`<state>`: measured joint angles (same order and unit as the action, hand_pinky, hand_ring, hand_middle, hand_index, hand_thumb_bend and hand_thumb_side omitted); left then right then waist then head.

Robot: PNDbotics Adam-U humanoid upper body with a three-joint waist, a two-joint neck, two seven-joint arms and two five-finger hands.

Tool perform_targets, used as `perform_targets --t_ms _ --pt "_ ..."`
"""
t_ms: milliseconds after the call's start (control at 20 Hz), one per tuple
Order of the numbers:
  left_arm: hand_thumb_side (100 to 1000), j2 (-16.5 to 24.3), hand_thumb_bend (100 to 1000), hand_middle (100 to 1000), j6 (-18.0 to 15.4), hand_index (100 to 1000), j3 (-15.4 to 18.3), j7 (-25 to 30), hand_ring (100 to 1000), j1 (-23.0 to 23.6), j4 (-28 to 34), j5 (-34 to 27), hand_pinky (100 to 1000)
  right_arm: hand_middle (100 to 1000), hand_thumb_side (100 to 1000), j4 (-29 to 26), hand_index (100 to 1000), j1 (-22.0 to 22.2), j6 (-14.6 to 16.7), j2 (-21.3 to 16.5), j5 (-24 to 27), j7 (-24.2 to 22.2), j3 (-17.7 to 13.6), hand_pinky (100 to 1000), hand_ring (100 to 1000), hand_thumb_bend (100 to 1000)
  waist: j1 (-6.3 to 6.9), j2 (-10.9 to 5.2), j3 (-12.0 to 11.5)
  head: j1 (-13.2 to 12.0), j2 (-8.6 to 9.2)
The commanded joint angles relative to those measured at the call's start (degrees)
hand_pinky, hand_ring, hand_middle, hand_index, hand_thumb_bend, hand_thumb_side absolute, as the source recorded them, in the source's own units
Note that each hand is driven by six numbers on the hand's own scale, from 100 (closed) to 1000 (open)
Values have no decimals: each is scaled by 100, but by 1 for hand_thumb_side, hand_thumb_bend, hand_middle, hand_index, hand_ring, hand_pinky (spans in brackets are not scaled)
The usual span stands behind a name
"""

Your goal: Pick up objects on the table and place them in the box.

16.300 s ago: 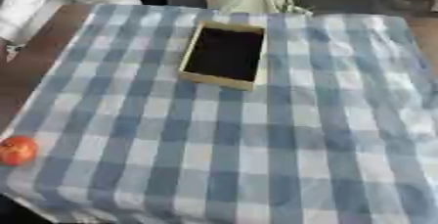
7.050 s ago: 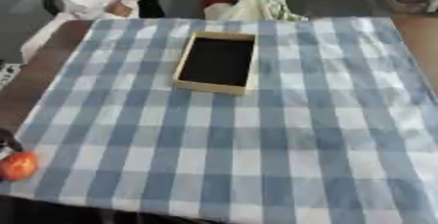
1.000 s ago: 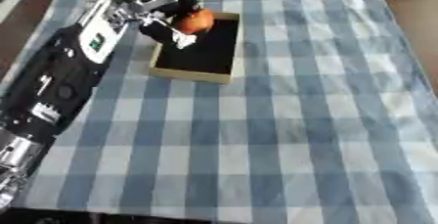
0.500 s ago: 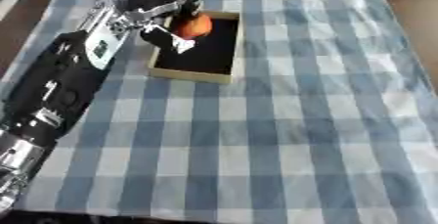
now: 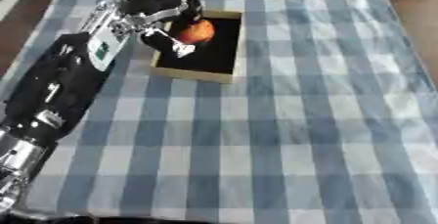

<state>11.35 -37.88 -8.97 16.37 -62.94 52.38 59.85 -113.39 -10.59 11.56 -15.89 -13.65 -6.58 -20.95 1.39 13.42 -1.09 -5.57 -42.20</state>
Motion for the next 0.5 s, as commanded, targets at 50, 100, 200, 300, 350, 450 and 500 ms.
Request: perform_targets --t_ms 50,100,200,300,350,450,500 --pt "277 98 279 791 -4 914 58 50 813 -90 128 169 687 725 749 -120 722 -30 4 -68 43 -25 -24 701 692 100 -13 -127 -3 7 -26" --pt "282 103 298 795 -3 917 62 52 824 -87 135 225 699 725 749 -120 722 -28 6 -67 43 -27 -26 701 692 100 -12 -132 -6 7 -35" --pt "281 104 299 795 -11 923 66 39 830 -86 151 304 704 725 749 -120 723 -28 8 -63 44 -30 -28 702 692 100 -11 -142 -12 8 -50" --pt "278 102 286 788 -18 914 70 20 826 -89 159 328 697 725 748 -120 723 -29 7 -59 45 -37 -26 702 692 100 -11 -151 -16 10 -61" --pt "278 102 286 789 -17 914 70 14 827 -89 160 330 698 725 748 -120 723 -28 7 -58 46 -41 -26 702 692 100 -11 -155 -17 11 -65" --pt "273 99 269 786 -12 910 71 16 826 -82 154 327 696 725 747 -120 723 -25 3 -57 45 -44 -28 702 692 100 -14 -165 -16 16 -68" --pt "269 98 259 784 -11 906 70 26 825 -76 147 319 694 725 748 -120 723 -23 0 -55 45 -44 -29 702 692 100 -15 -169 -15 19 -72"
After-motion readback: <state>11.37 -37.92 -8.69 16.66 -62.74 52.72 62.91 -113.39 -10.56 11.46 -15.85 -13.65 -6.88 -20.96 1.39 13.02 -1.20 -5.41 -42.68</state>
